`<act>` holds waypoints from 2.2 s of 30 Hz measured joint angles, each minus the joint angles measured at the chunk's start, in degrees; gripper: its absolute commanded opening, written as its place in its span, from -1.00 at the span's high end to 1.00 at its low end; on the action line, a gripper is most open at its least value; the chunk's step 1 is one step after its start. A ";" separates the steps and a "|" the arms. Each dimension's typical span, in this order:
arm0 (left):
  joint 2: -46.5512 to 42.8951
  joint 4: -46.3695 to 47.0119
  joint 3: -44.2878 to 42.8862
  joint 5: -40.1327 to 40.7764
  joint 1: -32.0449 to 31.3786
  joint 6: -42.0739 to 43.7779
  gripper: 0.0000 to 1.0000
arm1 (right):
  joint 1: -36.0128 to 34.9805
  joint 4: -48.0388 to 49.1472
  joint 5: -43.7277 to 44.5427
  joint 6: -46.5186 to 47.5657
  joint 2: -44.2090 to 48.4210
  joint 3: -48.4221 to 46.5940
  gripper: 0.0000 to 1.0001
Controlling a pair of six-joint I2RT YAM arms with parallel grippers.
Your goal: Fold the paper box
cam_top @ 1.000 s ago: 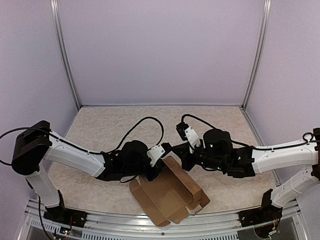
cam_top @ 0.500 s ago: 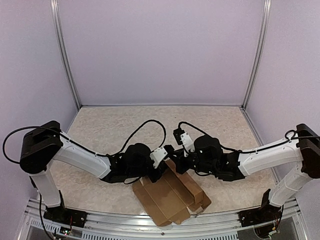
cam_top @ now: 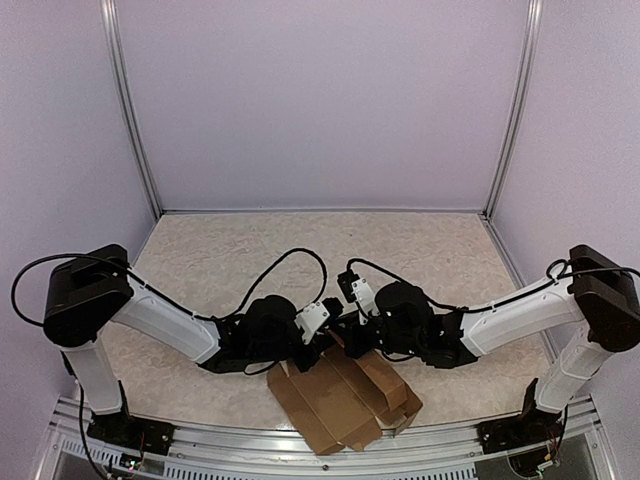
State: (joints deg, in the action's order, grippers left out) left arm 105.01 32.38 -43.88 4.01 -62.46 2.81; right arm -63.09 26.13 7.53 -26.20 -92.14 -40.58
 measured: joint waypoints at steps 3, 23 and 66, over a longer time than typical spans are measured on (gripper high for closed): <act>0.02 1.14 1.29 0.00 0.00 -0.46 0.62 | -0.33 0.81 0.04 -0.61 -0.90 -0.02 1.00; 3.37 8.76 2.43 -0.22 0.00 -3.06 1.00 | -1.25 1.49 1.33 -2.23 -2.16 -0.74 1.00; 6.82 11.32 1.46 1.66 0.00 -5.55 1.00 | -1.29 1.20 2.36 -3.89 -2.14 -0.87 1.00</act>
State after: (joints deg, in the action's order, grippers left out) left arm 111.83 43.70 -42.41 5.67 -62.46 -2.74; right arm -64.38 27.33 9.89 -30.09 -94.28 -41.45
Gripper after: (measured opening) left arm 0.023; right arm 0.002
